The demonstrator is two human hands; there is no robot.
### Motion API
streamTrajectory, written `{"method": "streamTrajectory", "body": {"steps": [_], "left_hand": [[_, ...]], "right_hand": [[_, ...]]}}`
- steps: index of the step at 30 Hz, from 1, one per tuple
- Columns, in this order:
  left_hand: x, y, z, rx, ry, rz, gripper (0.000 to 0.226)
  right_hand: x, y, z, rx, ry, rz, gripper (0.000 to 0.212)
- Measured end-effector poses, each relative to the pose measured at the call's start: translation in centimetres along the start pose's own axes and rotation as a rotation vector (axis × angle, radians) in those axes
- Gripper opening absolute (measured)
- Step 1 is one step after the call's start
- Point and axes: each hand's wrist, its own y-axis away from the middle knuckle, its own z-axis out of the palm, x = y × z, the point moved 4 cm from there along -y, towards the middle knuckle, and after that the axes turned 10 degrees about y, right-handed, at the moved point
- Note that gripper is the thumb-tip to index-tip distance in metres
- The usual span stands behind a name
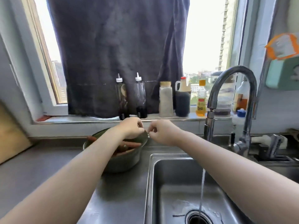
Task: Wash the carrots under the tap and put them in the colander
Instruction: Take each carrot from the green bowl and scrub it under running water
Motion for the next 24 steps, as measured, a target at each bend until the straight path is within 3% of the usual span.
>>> {"method": "streamTrajectory", "body": {"steps": [4, 9, 11, 13, 16, 19, 24], "left_hand": [[-7.0, 0.5, -2.7, -0.027, -0.098, -0.099, 0.006], [-13.0, 1.3, -3.9, -0.145, -0.428, -0.183, 0.060], [-14.8, 1.6, -4.0, -0.209, -0.331, -0.235, 0.073], [-15.7, 2.2, -4.2, -0.224, -0.159, -0.242, 0.062], [-16.7, 2.9, -4.9, -0.120, -0.003, -0.241, 0.040], [-18.1, 3.2, -5.3, -0.057, 0.140, -0.271, 0.037], [-18.4, 3.7, -5.5, 0.044, 0.314, -0.308, 0.036]], "right_hand": [[-3.0, -4.1, 3.4, -0.177, 0.050, -0.014, 0.028], [-6.2, -8.7, 7.7, -0.299, 0.139, -0.063, 0.061], [-7.8, -9.7, 9.3, -0.382, 0.103, -0.127, 0.075], [-9.4, -10.4, 10.7, -0.448, 0.082, -0.213, 0.083], [-11.2, -11.3, 11.3, -0.291, 0.222, -0.359, 0.084], [-12.2, -11.1, 11.2, -0.056, 0.299, -0.518, 0.076], [-13.0, -10.3, 12.3, -0.014, 0.272, -0.619, 0.058]]}}
